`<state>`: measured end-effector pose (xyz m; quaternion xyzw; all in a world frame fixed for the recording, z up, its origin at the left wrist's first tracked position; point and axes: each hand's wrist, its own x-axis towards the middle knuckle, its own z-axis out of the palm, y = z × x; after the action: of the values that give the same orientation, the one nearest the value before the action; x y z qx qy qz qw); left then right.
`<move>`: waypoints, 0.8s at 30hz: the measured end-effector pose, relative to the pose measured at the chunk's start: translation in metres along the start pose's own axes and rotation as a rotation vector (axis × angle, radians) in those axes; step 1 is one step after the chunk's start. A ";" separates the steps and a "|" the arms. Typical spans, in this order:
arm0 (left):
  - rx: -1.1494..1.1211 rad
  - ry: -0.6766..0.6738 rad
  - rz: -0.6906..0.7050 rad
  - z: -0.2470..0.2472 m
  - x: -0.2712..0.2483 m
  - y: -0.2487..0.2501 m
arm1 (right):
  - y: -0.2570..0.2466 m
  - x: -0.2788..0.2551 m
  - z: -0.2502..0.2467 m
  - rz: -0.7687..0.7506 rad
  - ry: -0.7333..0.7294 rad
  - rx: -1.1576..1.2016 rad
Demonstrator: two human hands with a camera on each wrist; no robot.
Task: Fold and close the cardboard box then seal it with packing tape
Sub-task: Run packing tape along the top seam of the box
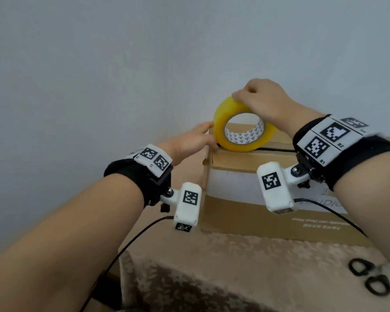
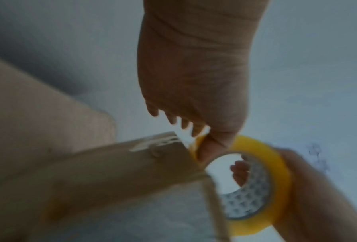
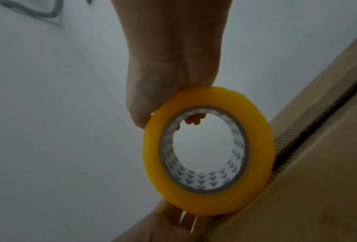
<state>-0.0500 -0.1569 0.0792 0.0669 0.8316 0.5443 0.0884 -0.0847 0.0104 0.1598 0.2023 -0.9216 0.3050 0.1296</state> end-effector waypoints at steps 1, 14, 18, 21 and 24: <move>0.035 -0.047 0.035 0.001 0.001 0.000 | 0.006 -0.001 0.000 0.028 -0.006 0.046; 0.208 -0.161 -0.014 -0.004 0.021 -0.009 | 0.000 0.010 -0.030 0.064 -0.002 -0.221; 0.289 -0.162 -0.020 -0.001 0.020 -0.004 | 0.029 0.001 -0.048 0.097 -0.104 -0.490; 0.409 -0.186 -0.016 0.003 0.013 0.008 | 0.036 -0.004 -0.042 0.089 -0.106 -0.496; 0.801 -0.153 -0.017 0.003 0.008 0.020 | 0.032 -0.004 -0.043 0.091 -0.098 -0.492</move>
<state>-0.0568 -0.1442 0.0956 0.1294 0.9693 0.1702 0.1216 -0.0907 0.0621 0.1757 0.1376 -0.9813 0.0669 0.1165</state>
